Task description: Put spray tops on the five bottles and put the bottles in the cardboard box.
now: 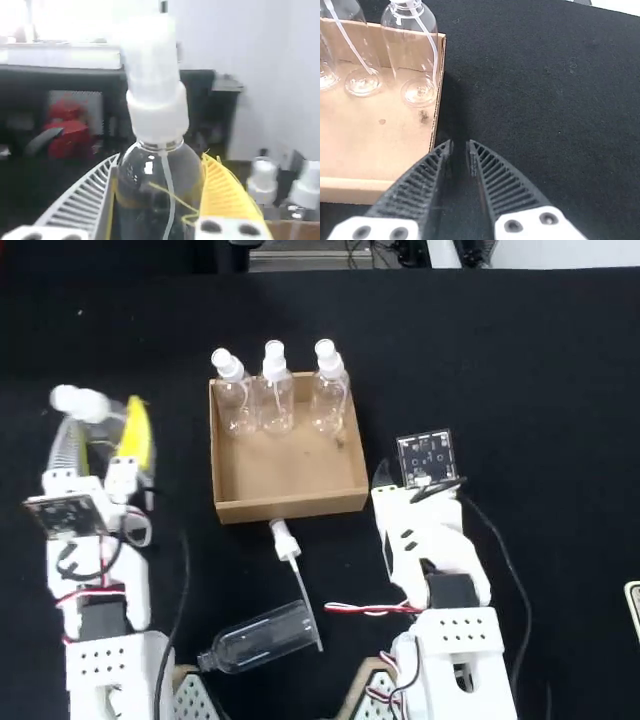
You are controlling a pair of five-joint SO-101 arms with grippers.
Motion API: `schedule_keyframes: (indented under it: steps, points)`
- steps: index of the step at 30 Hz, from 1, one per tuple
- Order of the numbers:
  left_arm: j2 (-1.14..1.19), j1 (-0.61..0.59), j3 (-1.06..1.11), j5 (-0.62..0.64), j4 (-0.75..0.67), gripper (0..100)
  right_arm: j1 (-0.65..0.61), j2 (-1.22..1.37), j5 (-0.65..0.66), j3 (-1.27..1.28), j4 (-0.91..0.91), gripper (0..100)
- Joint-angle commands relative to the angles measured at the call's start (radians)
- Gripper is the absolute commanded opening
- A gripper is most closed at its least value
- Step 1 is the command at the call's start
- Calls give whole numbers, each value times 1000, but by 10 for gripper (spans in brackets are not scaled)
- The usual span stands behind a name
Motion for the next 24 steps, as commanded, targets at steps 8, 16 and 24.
schedule_keyframes:
  steps: [8, 16, 24]
  points:
    - [2, 200, -38, 44, -2, 29, 9, -15, -2, -4, -32, 25]
    - [98, 237, -124, 133, 5, 29, 9, -15, -2, -4, -32, 25]
    - [233, 321, -153, 141, -3, 29, 14, -15, -2, -4, -32, 25]
